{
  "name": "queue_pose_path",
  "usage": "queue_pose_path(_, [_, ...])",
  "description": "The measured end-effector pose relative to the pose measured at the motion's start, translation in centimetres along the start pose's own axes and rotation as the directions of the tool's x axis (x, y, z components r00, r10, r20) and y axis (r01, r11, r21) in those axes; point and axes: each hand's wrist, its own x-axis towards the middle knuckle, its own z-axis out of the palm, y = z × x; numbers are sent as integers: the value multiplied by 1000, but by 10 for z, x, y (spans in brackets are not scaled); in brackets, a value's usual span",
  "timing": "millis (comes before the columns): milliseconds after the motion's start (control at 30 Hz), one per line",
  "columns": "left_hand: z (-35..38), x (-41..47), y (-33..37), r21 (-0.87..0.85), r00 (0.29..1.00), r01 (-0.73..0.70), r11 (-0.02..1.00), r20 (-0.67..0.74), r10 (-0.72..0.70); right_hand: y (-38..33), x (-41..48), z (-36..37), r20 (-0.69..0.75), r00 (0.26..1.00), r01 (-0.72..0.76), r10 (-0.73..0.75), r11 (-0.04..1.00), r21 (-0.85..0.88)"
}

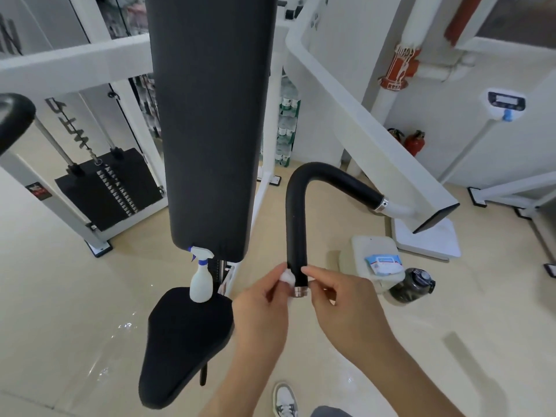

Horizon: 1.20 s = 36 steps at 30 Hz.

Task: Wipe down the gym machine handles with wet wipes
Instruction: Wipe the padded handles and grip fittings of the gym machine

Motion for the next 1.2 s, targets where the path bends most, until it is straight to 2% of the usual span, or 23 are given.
queue_pose_path(67, [3, 18, 15, -52, 999, -39, 998, -23, 38, 1, 1, -1, 8, 1000, -8, 8, 1000, 13])
queue_pose_path(133, [9, 38, 32, -109, 991, -88, 990, -106, 77, 1, 1, -2, 37, 999, -35, 34, 999, 26])
queue_pose_path(233, [17, 58, 38, 55, 957, -231, 971, -167, 237, -1, 1, -2, 52, 997, -54, 51, 997, 50])
queue_pose_path(267, [17, 58, 33, 176, 933, -302, 937, -150, 328, -2, 2, -3, 50, 998, -49, 46, 997, 55])
queue_pose_path(300, [16, 54, 24, 331, 893, -385, 862, -102, 438, -2, 3, -4, 49, 998, -36, 33, 998, 55])
queue_pose_path(333, [14, 46, 17, 476, 846, -461, 749, -21, 533, -1, 4, -5, 56, 998, -18, 16, 998, 53])
queue_pose_path(367, [11, 37, 9, 548, 795, -532, 646, 60, 603, -1, 6, -7, 68, 998, 0, -3, 999, 49])
queue_pose_path(400, [10, 30, 3, 542, 757, -589, 599, 112, 643, 0, 7, -8, 80, 997, 16, -19, 999, 46])
queue_pose_path(467, [11, 35, 4, 522, 684, -659, 542, 115, 721, 1, 11, -9, 88, 996, 23, -27, 999, 48])
queue_pose_path(600, [19, 57, 16, 589, 640, -640, 493, 53, 767, 6, 19, -15, 137, 990, -56, 37, 989, 139])
queue_pose_path(667, [20, 38, 0, 559, 600, -707, 433, 150, 786, 11, 22, -23, 197, 978, -109, 69, 973, 202])
queue_pose_path(733, [15, 8, -24, 502, 564, -771, 392, 253, 786, 18, 21, -30, 268, 959, -149, 93, 969, 197])
queue_pose_path(767, [9, -4, -33, 462, 569, -790, 404, 303, 765, 23, 19, -32, 294, 950, -167, 104, 966, 198])
queue_pose_path(800, [5, -10, -37, 436, 605, -780, 449, 341, 719, 27, 17, -34, 301, 947, -177, 111, 964, 199])
queue_pose_path(833, [1, -14, -35, 412, 675, -733, 541, 340, 655, 30, 17, -36, 298, 949, -172, 106, 963, 205])
queue_pose_path(867, [-2, -19, -29, 404, 781, -623, 670, 276, 560, 31, 18, -39, 303, 949, -163, 89, 960, 227])
queue_pose_path(900, [-3, -23, -20, 367, 897, -441, 819, 203, 392, 30, 19, -44, 326, 943, -161, 64, 946, 282])
queue_pose_path(933, [-4, -27, -10, 276, 968, -244, 930, 126, 217, 25, 21, -49, 375, 926, -175, 31, 918, 357])
queue_pose_path(967, [-8, -28, 0, 152, 996, -77, 985, 49, 70, 19, 24, -53, 443, 897, -199, -8, 885, 420])
queue_pose_path(1000, [-14, -28, 9, 43, 1000, 7, 999, -27, -6, 11, 26, -56, 494, 868, -200, -52, 874, 444])
queue_pose_path(1100, [-30, -27, 33, -89, 983, 10, 996, -181, -26, -16, 30, -46, 526, 837, -108, -148, 899, 424])
queue_pose_path(1200, [-48, -35, 42, -181, 976, -21, 983, -216, -19, -45, 25, -23, 508, 840, -171, -191, 795, 582])
